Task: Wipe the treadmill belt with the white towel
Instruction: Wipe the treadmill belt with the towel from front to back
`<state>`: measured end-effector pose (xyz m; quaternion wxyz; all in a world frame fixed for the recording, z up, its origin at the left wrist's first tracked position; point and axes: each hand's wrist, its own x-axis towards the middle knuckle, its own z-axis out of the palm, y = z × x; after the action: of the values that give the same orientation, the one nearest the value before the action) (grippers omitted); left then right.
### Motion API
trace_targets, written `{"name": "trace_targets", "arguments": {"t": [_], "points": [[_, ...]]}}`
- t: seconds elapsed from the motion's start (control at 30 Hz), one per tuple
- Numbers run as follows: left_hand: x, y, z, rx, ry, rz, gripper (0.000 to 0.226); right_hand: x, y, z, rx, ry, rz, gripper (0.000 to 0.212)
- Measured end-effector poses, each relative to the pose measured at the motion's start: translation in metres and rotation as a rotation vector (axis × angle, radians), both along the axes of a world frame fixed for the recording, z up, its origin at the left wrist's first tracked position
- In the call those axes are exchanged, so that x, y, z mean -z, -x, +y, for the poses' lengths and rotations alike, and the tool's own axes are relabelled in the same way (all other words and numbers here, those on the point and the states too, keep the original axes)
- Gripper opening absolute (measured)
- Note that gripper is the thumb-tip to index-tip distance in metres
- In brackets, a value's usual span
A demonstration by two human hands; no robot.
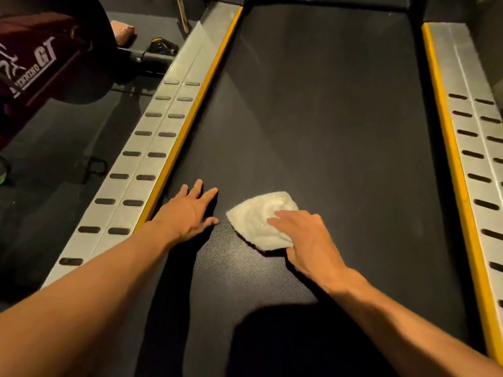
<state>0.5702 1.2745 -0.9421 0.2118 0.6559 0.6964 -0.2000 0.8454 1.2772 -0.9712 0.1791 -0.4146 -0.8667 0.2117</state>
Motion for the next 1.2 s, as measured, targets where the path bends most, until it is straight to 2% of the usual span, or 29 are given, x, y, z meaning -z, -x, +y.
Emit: {"name": "trace_targets", "arguments": {"t": [0.07,0.13,0.2,0.27,0.37,0.43,0.53,0.67,0.77,0.83,0.9,1.0,1.13,1.2], "points": [[-0.003,-0.002,0.007,-0.030,0.048,-0.004,0.083,0.003,-0.013,0.001,0.076,-0.028,-0.025,0.061],[-0.009,-0.005,0.014,-0.057,0.081,-0.004,0.089,0.007,-0.022,-0.026,-0.055,-0.082,-0.006,0.051],[-0.010,-0.012,0.018,-0.073,0.085,-0.003,0.093,0.010,-0.029,-0.059,-0.235,-0.057,0.133,0.025],[-0.009,-0.022,0.016,-0.093,0.047,0.001,0.094,0.007,-0.030,-0.062,-0.260,0.019,0.180,0.027],[0.000,-0.033,0.004,-0.126,-0.071,-0.029,0.089,0.004,-0.029,-0.027,0.063,0.064,-0.048,0.048],[0.005,-0.042,-0.014,-0.173,-0.119,-0.063,0.084,0.001,-0.026,-0.019,0.231,0.086,-0.071,0.052],[0.011,-0.060,-0.050,-0.292,-0.054,-0.099,0.088,-0.003,-0.024,-0.062,0.238,0.023,-0.010,0.046],[0.004,-0.073,-0.071,-0.347,0.166,-0.141,0.102,-0.026,-0.034,-0.130,0.047,0.239,-0.053,0.044],[0.010,-0.075,-0.071,-0.348,0.153,-0.120,0.104,-0.036,-0.053,-0.099,0.251,0.240,0.002,0.048],[0.013,-0.074,-0.071,-0.356,0.139,-0.123,0.103,-0.025,-0.063,-0.059,0.412,0.140,-0.056,0.055],[0.014,-0.073,-0.073,-0.361,0.146,-0.136,0.104,-0.015,-0.059,-0.044,0.450,0.055,-0.103,0.058],[0.010,-0.074,-0.073,-0.390,0.133,-0.165,0.102,-0.004,-0.042,-0.081,0.318,0.166,-0.240,0.054],[0.007,-0.074,-0.075,-0.379,0.118,-0.187,0.099,-0.023,-0.036,-0.137,0.026,0.184,-0.230,0.044],[0.006,-0.074,-0.077,-0.389,0.135,-0.198,0.100,-0.032,-0.047,-0.120,0.059,0.183,-0.196,0.043]]}}
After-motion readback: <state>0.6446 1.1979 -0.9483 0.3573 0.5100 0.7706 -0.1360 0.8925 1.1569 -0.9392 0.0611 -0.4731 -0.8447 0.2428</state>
